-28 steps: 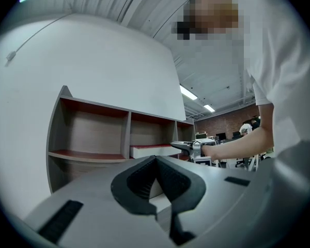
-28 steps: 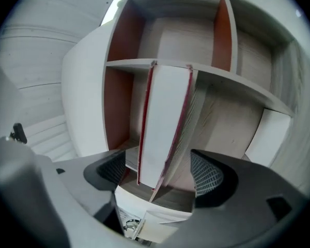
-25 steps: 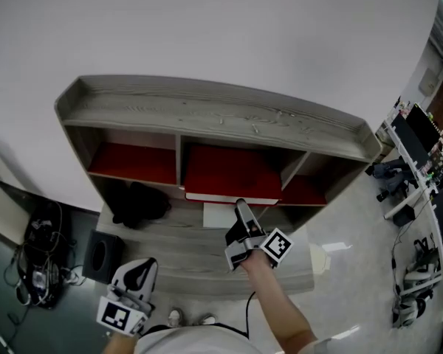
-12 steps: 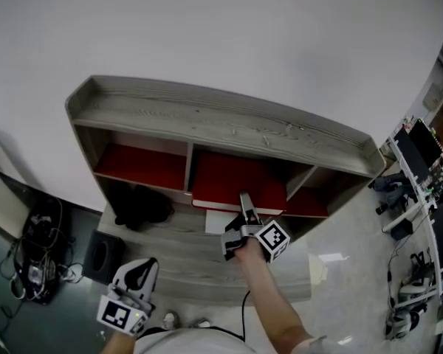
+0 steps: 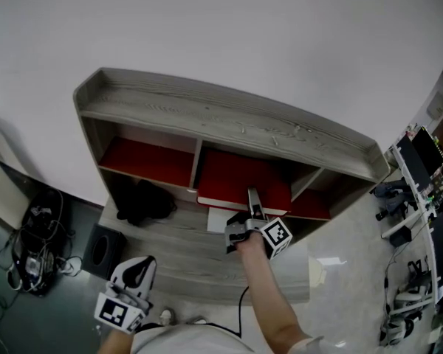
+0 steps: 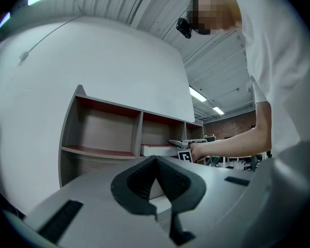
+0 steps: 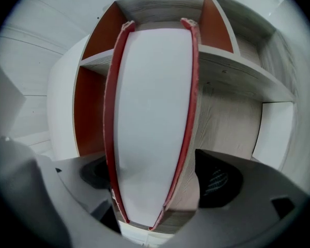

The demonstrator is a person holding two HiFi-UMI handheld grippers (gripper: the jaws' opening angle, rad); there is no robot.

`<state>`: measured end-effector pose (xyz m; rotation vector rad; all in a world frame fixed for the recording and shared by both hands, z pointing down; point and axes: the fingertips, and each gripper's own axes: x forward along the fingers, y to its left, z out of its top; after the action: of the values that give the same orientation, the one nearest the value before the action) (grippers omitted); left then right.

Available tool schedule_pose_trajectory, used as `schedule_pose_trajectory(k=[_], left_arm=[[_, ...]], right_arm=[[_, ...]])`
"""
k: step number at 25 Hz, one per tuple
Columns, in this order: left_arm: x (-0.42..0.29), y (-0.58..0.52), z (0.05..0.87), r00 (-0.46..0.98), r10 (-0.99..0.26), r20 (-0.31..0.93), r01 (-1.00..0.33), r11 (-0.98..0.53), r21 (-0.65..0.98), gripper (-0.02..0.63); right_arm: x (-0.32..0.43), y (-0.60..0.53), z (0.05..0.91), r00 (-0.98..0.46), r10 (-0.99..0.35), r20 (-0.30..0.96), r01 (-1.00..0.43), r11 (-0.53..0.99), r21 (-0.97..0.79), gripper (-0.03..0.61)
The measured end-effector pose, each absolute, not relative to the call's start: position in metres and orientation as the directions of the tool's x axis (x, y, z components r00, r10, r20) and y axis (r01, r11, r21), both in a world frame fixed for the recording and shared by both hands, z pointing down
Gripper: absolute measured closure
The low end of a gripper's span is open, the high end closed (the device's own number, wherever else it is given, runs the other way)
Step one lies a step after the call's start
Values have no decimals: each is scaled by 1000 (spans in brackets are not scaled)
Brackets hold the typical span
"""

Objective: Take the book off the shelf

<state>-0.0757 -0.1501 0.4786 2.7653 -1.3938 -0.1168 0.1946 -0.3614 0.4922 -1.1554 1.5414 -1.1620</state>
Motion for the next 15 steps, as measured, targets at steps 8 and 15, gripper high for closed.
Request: schedule_pose_trajectory(k=[8,15], left_arm=[[-78,-145,475,594,-801,-71,-799,-598,66,597],[-91,-139,477,578,-813,-71,-811,-581,61,597]], right_arm=[[195,-359,489,-179,-975,-134,-188,167,-968,162],[197,-354,490,-161,-980,-118,-208,150,-967,241]])
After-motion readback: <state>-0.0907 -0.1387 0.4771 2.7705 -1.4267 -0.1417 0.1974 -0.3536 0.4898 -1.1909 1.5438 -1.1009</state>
